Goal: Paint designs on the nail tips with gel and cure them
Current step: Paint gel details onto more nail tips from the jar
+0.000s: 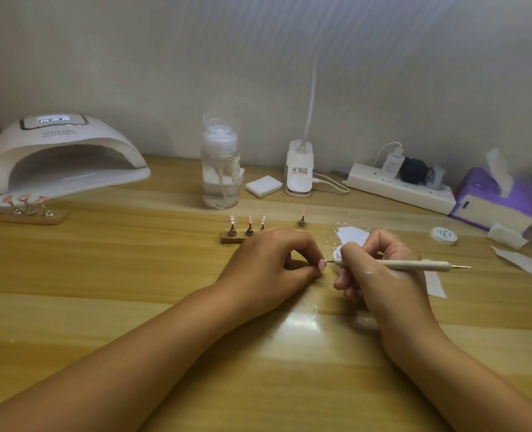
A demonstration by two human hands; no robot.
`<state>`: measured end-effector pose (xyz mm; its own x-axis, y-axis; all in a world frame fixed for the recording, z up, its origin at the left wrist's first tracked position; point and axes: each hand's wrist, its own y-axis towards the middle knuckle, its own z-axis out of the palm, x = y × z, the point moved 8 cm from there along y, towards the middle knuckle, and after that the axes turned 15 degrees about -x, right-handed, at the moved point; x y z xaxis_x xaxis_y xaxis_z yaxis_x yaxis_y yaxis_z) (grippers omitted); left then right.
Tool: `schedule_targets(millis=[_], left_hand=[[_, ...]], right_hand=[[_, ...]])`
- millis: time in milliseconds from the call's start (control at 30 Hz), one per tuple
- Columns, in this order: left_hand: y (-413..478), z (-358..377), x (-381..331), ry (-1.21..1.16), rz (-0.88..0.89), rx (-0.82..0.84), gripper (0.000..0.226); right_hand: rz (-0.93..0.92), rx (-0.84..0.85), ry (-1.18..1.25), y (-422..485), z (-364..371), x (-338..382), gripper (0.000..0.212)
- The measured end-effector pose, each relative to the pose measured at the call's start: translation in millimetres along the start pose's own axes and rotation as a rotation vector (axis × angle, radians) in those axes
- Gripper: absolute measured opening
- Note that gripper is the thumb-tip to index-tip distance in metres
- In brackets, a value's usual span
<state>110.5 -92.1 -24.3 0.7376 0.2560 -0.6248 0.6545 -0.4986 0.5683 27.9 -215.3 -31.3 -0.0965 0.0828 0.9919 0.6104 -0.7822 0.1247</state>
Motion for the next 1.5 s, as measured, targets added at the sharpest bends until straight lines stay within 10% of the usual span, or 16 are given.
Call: schedule_targets(millis=[1500], left_hand=[[0.7,-0.8,-0.7,0.037,0.010,-0.005,0.016]], right_hand=[[-0.014,-0.015,0.033,-1.0,-1.5,1.7,0.028]])
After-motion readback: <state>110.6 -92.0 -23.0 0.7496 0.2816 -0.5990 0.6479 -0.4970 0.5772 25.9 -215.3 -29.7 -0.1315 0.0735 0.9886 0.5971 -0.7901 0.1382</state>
